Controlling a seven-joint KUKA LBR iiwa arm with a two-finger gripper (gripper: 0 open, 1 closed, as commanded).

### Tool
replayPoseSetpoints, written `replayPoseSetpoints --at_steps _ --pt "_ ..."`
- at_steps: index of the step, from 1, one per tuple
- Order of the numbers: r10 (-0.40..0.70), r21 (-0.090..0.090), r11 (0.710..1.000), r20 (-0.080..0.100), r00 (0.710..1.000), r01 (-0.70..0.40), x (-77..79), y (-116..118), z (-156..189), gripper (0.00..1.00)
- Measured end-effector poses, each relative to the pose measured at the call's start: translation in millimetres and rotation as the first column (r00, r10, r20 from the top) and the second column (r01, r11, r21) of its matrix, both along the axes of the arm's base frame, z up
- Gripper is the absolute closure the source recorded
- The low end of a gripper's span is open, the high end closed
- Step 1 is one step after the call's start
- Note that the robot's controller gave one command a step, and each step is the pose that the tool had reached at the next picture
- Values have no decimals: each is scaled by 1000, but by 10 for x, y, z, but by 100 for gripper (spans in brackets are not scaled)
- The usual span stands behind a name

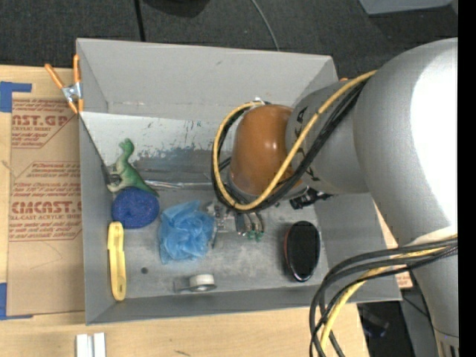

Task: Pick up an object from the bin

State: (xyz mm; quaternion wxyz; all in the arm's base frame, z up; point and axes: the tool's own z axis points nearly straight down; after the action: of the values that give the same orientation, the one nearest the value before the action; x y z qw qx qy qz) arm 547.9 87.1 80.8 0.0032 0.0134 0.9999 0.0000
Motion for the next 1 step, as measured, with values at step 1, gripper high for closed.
replayPoseSetpoints --at_steps 1 --pt "51 -2 999 1 999 -51 37 203 -44 100"
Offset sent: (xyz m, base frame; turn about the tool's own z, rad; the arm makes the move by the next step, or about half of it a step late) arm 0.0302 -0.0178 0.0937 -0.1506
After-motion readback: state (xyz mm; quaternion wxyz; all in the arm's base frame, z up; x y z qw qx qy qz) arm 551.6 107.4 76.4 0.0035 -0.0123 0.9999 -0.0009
